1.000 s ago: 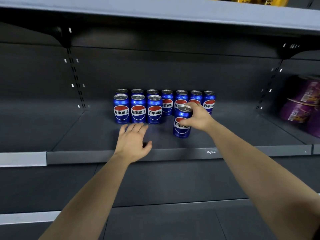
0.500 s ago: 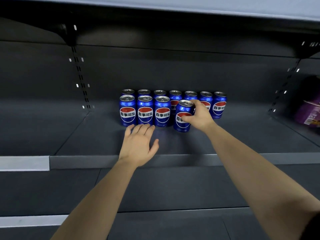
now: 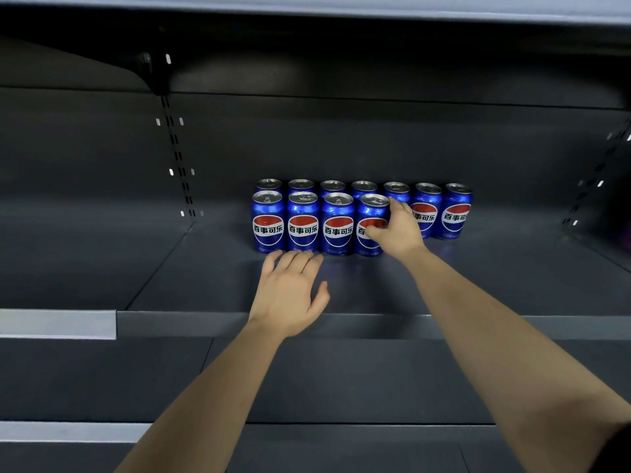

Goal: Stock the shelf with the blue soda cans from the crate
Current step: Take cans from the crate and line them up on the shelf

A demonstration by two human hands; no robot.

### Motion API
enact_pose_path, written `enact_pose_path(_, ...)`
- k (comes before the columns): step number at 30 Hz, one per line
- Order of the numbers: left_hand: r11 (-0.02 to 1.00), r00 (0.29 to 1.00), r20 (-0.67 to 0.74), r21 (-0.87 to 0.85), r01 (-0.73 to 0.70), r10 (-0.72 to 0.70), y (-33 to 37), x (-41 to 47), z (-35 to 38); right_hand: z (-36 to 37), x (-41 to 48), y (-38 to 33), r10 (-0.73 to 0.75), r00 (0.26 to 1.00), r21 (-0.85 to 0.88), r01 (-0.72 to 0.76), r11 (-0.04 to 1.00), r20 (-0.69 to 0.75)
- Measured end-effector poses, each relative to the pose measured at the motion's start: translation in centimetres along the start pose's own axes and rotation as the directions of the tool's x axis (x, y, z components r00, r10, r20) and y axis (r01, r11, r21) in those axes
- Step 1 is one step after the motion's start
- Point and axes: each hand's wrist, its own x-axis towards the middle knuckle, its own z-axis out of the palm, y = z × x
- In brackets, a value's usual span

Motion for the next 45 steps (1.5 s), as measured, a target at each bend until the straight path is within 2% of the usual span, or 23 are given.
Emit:
enact_pose_path(10, 0.999, 0.998, 0.058, 0.032, 0.006, -0.008, 0.3, 0.1, -0.3, 0.7, -0.9, 1.0, -0.015, 1.000, 0.015, 0.015, 1.000, -0.012)
enact_pose_path(13, 0.999, 0.998, 0.057, 0.048, 0.004, -0.006, 0.3, 0.1, -0.3, 0.4, -2.3, 1.8, 0.024, 1.000, 0.054, -0.024, 0.998, -0.010)
enact_pose_path(19, 0.987, 0.995, 0.103, 0.160, -0.010, -0.006, 0.9, 0.0, -0.5, -2.3, -6.2, 4.2, -0.006, 0.999, 0.033, 0.004, 0.999, 0.044)
enact_pose_path(22, 0.984, 0.996, 0.091, 0.180, -0.003, -0.014, 2.4, -0.8, -0.9, -4.6, -8.4, 5.3, -0.051, 0.997, -0.015, 0.052, 0.999, 0.057)
enact_pose_path(27, 0.993, 0.997, 0.073, 0.117, 0.009, -0.017, 6.6, -4.2, -1.6, -7.6, -13.2, 8.2, -0.094, 0.989, -0.181, 0.113, 0.977, 0.113)
enact_pose_path(34, 0.996, 0.991, 0.131, 0.093, 0.012, -0.024, 13.3, -10.7, -1.9, -10.5, -22.3, 13.3, -0.169, 0.972, -0.225, 0.203, 0.953, 0.161)
enact_pose_path(41, 0.996, 0.962, 0.271, 0.090, 0.001, -0.025, 20.4, -19.4, 0.4, -12.4, -31.3, 21.4, 0.045, 0.943, -0.308, 0.063, 0.949, 0.330)
enact_pose_path(45, 0.998, 0.933, 0.357, 0.061, 0.020, -0.040, 23.4, -24.1, 2.9, -11.2, -35.9, 26.2, 0.111, 0.912, -0.315, 0.021, 0.949, 0.396)
